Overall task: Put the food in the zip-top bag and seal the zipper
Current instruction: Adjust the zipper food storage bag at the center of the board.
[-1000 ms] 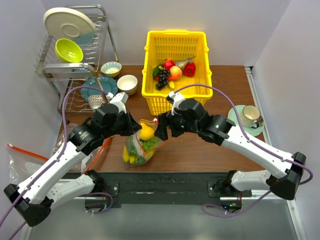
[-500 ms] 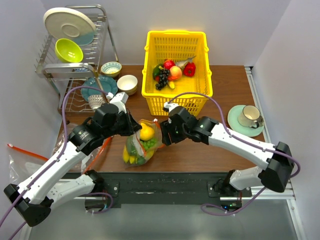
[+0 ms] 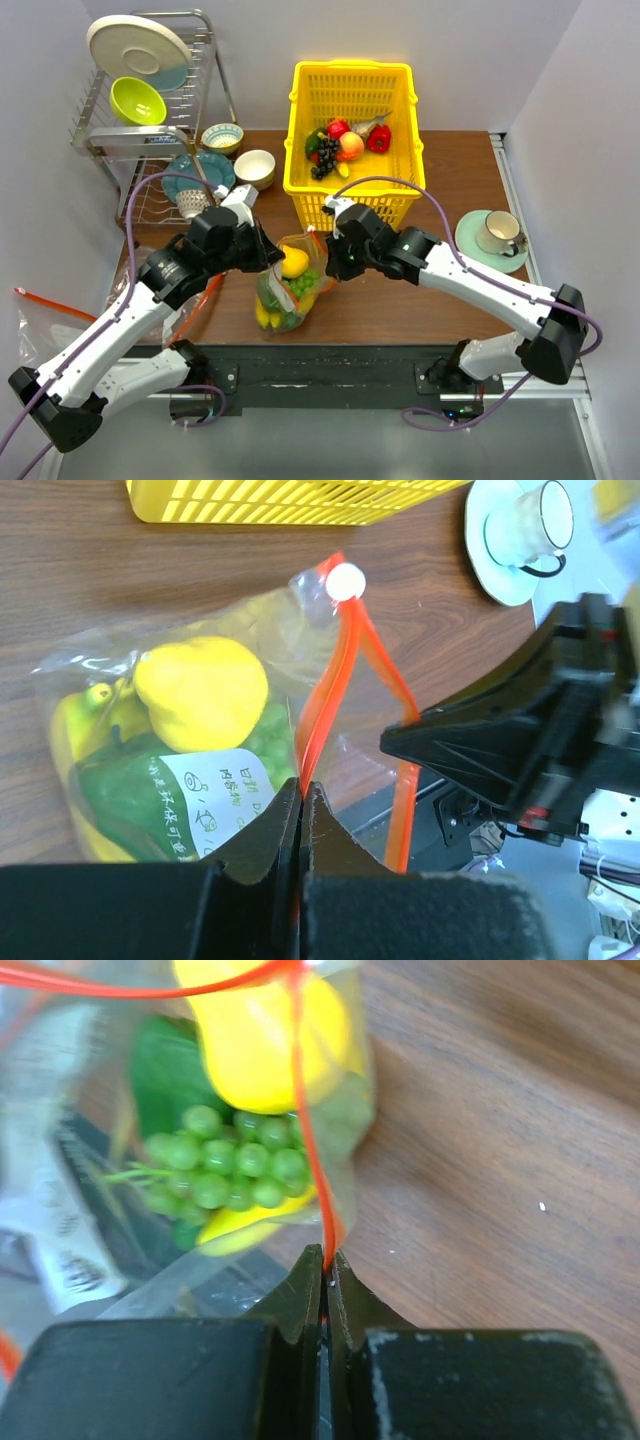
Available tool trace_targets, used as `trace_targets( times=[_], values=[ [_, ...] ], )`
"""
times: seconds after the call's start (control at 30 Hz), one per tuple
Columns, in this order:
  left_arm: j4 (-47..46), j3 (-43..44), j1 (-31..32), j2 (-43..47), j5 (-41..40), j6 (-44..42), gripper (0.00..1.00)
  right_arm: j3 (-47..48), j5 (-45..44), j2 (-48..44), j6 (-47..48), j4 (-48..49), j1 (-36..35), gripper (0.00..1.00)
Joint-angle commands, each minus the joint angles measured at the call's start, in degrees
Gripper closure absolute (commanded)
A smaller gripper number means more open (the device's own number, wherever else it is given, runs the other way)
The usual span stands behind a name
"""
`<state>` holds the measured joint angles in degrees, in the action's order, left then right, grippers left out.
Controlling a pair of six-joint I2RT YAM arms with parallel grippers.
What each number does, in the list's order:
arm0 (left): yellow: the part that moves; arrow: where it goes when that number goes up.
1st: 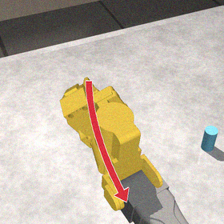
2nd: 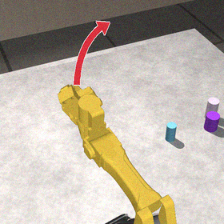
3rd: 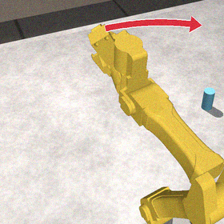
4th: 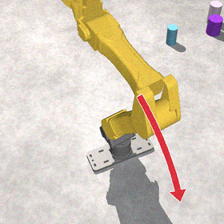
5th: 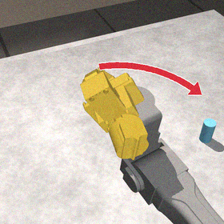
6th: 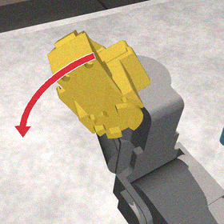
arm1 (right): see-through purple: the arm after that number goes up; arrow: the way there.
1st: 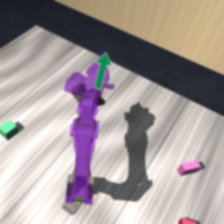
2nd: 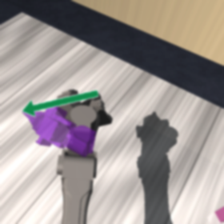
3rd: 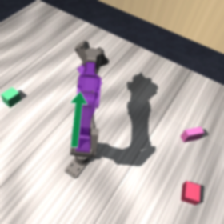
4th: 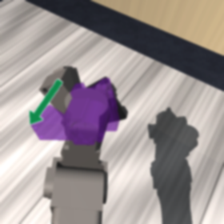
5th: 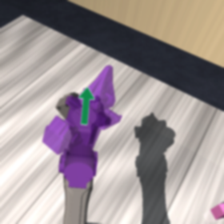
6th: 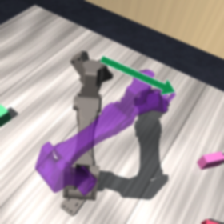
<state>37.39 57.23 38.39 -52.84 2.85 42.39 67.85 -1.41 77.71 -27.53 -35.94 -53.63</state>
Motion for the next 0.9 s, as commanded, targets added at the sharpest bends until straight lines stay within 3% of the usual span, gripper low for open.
trace_targets(
  times=[0.0,0.4,0.63,0.87],
  values=[
    [-3.0,2.6,0.3,0.1,2.9,-0.7,1.0,4.3,3.3,-4.1,-1.6,1.6,-0.1,1.0],
    [-13.2,-0.5,0.2,-2.3,11.7,0.2,1.0,3.5,8.8,-9.3,-5.7,4.6,-0.2,1.0],
    [-20.1,0.1,0.5,-5.8,18.2,-1.3,1.0,-1.9,4.1,-16.0,-11.1,10.6,-0.1,1.0],
    [-24.3,1.0,0.5,-9.1,24.5,-5.9,0.83,-8.4,-1.2,-19.2,-18.4,16.3,-0.1,1.0]
  ],
)
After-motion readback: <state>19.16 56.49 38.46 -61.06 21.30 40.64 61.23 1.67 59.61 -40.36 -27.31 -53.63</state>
